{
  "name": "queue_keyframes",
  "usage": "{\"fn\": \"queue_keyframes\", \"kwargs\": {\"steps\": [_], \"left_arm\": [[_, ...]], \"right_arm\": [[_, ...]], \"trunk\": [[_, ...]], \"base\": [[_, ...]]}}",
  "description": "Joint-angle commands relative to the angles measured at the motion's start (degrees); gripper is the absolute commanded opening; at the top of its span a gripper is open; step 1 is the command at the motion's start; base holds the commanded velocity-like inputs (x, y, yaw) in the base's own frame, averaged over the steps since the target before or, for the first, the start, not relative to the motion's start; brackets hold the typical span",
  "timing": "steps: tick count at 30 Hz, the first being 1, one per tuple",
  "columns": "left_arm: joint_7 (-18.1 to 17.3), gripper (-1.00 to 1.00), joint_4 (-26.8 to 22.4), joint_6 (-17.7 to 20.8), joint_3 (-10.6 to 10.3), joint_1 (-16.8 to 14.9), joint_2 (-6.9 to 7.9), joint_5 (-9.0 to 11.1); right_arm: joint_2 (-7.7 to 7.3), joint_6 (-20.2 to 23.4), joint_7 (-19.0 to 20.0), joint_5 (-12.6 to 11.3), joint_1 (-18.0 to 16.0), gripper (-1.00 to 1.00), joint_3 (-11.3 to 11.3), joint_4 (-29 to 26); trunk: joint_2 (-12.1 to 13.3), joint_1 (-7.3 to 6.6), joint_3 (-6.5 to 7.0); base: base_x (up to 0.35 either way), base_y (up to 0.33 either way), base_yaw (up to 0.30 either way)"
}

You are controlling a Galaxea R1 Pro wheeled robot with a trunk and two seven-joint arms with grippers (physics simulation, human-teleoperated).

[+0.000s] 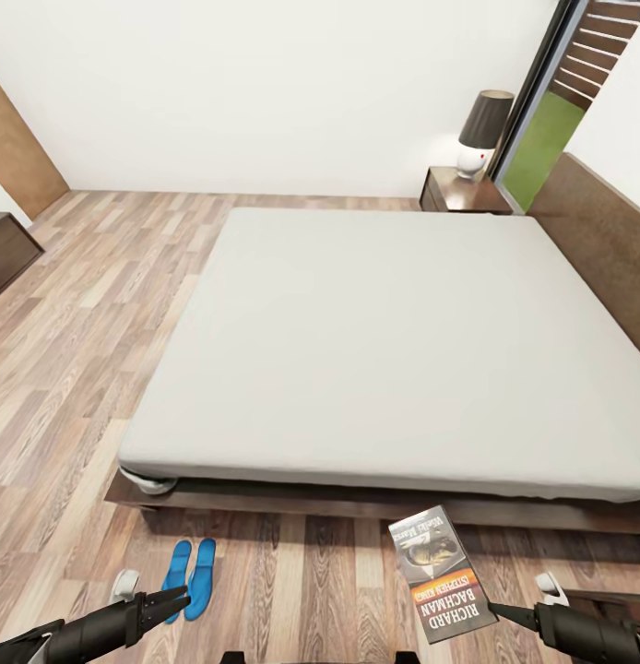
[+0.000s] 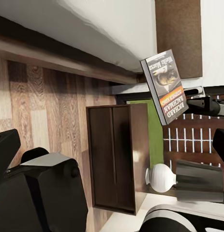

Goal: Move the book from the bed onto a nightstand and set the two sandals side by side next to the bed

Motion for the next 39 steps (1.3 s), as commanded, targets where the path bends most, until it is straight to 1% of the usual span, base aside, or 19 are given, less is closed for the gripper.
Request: {"fn": "queue_keyframes", "kwargs": {"steps": [1, 23, 30, 33, 35, 37, 39], "left_arm": [[-0.21, 1.00, -0.02, 0.09, 0.48, -0.04, -0.01, -0.53], [-0.21, 1.00, -0.03, 0.10, 0.47, -0.04, -0.02, -0.57], [-0.21, 1.00, -0.01, 0.13, 0.47, -0.04, -0.02, -0.57], [-0.21, 1.00, -0.02, 0.13, 0.48, -0.04, -0.02, -0.57], [-0.21, 1.00, -0.03, 0.13, 0.47, -0.04, -0.02, -0.57], [-0.21, 1.00, -0.04, 0.12, 0.45, -0.04, -0.02, -0.57], [-0.21, 1.00, 0.00, 0.14, 0.44, -0.04, -0.02, -0.57]], "right_arm": [[-0.05, 0.60, 0.13, -0.54, -0.03, -1.00, 0.49, -0.01], [-0.06, 0.67, 0.02, -0.56, -0.01, -1.00, 0.42, -0.01], [-0.06, 1.03, -0.22, -0.68, -0.03, -1.00, 0.30, 0.05], [-0.06, 1.36, -2.30, -0.68, -0.03, -1.00, 0.30, 0.11], [-0.06, 1.48, -6.60, -0.67, -0.03, -1.00, 0.20, 0.13], [-0.06, 1.48, -9.58, -0.72, -0.03, -1.00, 0.14, 0.10], [-0.06, 1.26, -11.16, -0.76, -0.03, -1.00, 0.17, 0.09]], "trunk": [[-0.06, 0.02, 0.04], [-0.06, 0.02, 2.05], [-0.06, 0.02, 2.22], [-0.06, 0.02, 2.22], [-0.06, 0.02, 2.23], [-0.06, 0.02, 2.23], [-0.06, 0.02, 2.23]], "base": [[0.000, 0.000, 0.000], [0.000, 0.000, 0.000], [0.000, 0.000, 0.000], [0.000, 0.000, 0.000], [0.000, 0.000, 0.000], [0.000, 0.000, 0.000], [0.000, 0.000, 0.000]]}}
